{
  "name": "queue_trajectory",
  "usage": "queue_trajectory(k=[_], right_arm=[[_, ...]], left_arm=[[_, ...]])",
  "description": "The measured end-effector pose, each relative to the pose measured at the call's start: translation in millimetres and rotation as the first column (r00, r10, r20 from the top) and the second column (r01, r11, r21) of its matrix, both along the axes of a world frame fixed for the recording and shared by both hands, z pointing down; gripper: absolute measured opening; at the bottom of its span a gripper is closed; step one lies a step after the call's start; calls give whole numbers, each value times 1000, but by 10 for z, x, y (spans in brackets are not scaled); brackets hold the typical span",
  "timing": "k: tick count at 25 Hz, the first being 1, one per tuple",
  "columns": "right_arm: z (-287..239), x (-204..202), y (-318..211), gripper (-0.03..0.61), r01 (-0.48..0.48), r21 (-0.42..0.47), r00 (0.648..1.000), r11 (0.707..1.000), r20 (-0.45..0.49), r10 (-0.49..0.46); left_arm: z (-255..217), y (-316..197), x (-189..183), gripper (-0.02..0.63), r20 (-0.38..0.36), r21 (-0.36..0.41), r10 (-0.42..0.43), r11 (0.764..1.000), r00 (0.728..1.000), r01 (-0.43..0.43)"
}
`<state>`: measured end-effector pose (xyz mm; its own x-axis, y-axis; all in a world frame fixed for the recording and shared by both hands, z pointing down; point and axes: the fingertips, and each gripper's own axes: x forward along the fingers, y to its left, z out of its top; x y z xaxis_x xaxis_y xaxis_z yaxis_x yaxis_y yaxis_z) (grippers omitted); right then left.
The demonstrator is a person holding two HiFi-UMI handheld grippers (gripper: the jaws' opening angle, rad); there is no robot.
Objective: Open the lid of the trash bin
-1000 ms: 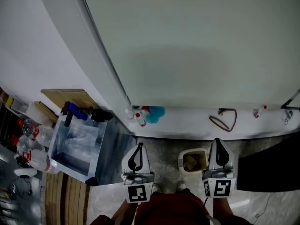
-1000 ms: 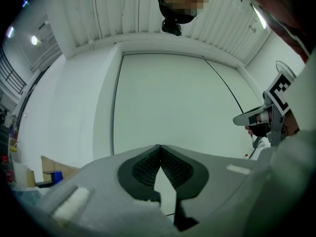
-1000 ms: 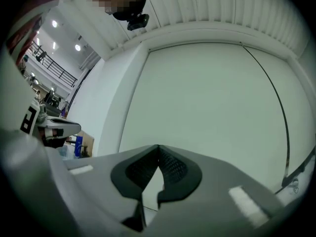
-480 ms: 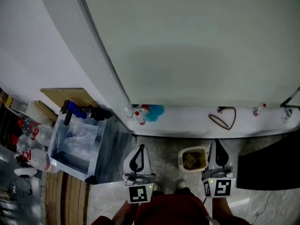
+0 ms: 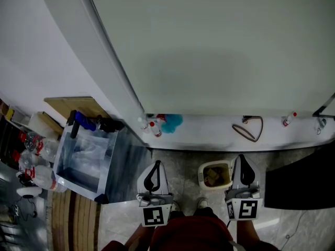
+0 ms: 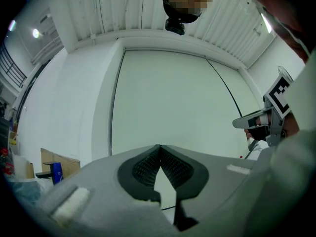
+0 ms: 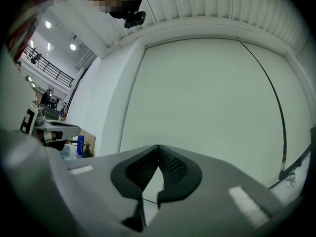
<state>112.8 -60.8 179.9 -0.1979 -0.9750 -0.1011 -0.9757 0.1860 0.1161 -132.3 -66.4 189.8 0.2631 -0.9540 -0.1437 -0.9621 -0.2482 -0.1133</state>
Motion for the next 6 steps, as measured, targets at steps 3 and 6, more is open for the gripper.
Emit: queue_trajectory(k=[3, 6], right_arm=[[23, 26, 22, 0, -3, -6, 1000, 1000, 1, 3], [36, 55, 23, 0, -7, -10, 1000, 1000, -3, 7]], left_arm=[[12, 20, 38, -2, -1, -5, 4, 1000, 1000, -4], [17, 23, 71, -3, 2, -8, 9, 1000, 1000, -9]])
